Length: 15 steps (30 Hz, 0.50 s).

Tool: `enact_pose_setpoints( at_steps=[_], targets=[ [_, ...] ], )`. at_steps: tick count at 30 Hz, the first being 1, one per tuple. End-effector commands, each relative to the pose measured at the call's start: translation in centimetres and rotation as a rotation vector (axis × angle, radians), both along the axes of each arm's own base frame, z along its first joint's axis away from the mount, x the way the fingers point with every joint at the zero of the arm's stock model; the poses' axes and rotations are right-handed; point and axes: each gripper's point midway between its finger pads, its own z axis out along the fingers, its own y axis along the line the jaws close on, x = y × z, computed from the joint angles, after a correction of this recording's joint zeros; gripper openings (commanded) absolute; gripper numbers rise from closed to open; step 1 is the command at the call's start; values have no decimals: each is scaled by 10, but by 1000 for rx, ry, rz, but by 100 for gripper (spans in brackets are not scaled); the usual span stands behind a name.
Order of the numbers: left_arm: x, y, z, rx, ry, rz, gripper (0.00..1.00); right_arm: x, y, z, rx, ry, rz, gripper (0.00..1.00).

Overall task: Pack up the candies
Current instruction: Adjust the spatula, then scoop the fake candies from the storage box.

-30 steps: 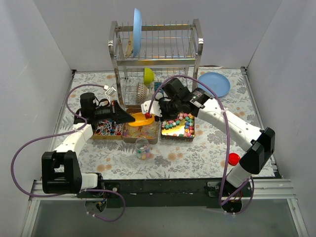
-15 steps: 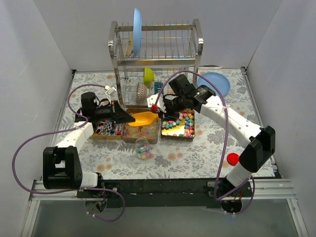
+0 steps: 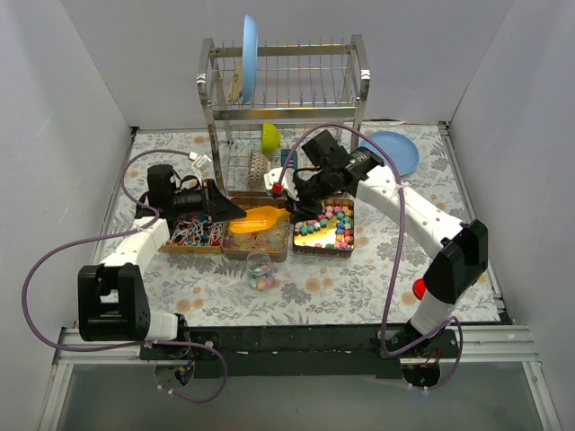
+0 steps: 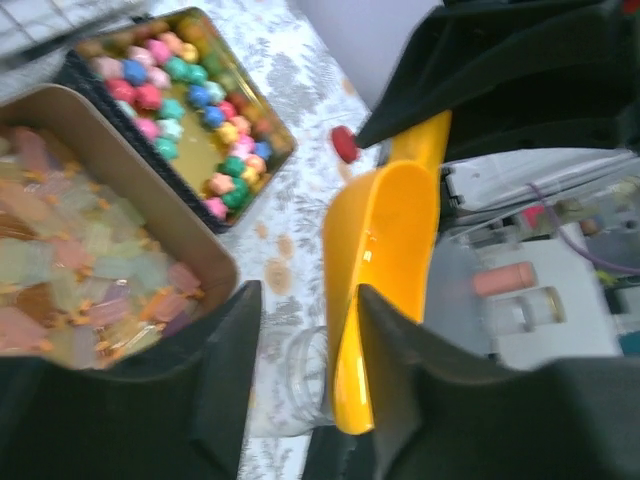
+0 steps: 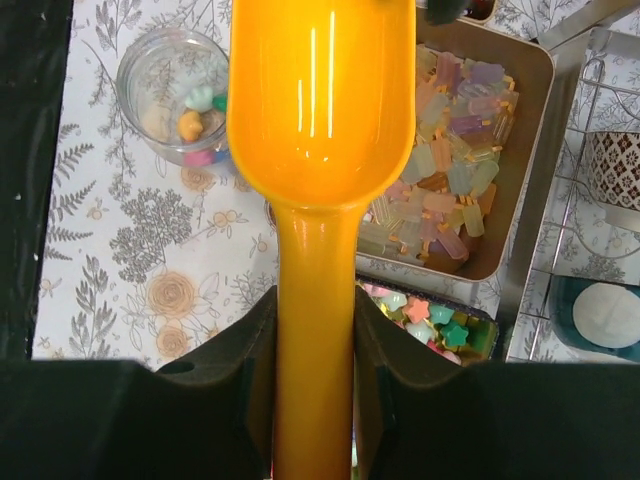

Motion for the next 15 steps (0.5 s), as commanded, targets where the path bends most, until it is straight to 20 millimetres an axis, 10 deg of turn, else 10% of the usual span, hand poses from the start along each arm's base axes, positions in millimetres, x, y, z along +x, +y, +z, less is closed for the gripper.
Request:
enact_pose_setpoints(
  at_steps=[1, 10, 15],
  targets=[
    [29, 11, 8, 140, -137, 141, 47, 11, -27, 7, -85, -11, 3, 1],
    [38, 21, -7, 237, -152, 221, 52, 70, -155, -15, -510, -184, -105, 1],
    [41, 21, -5, 231, -169, 223, 52, 75, -184, -33, -666, -167, -172, 1]
  ],
)
